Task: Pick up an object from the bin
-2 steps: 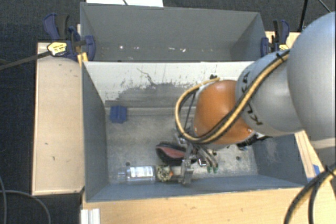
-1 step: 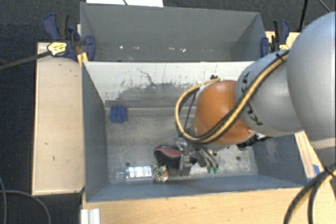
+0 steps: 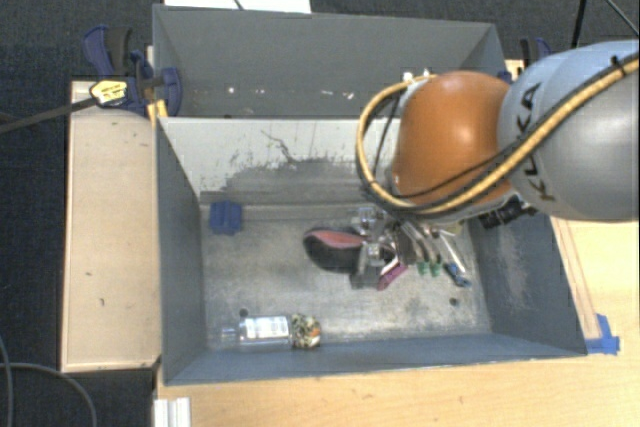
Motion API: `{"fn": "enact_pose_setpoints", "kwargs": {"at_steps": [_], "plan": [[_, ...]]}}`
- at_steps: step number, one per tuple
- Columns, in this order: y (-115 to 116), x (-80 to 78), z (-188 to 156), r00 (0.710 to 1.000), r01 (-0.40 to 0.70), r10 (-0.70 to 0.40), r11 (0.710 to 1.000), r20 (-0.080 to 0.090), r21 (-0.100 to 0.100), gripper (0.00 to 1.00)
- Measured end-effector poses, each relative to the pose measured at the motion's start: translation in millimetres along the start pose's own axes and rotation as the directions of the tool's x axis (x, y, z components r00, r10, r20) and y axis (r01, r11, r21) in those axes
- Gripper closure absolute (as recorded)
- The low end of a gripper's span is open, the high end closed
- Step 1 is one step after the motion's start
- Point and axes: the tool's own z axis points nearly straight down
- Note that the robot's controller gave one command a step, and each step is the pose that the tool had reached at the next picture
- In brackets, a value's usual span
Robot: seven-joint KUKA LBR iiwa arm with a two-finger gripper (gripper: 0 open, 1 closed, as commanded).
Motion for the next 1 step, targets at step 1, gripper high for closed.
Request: {"fn": "enact_pose_setpoints", "kwargs": {"at_steps": [1], "plan": [[19.2,-36.5,-61.8,1.000,-0.025,0.025,1.000,0.001,-0.001,1.00]]}}
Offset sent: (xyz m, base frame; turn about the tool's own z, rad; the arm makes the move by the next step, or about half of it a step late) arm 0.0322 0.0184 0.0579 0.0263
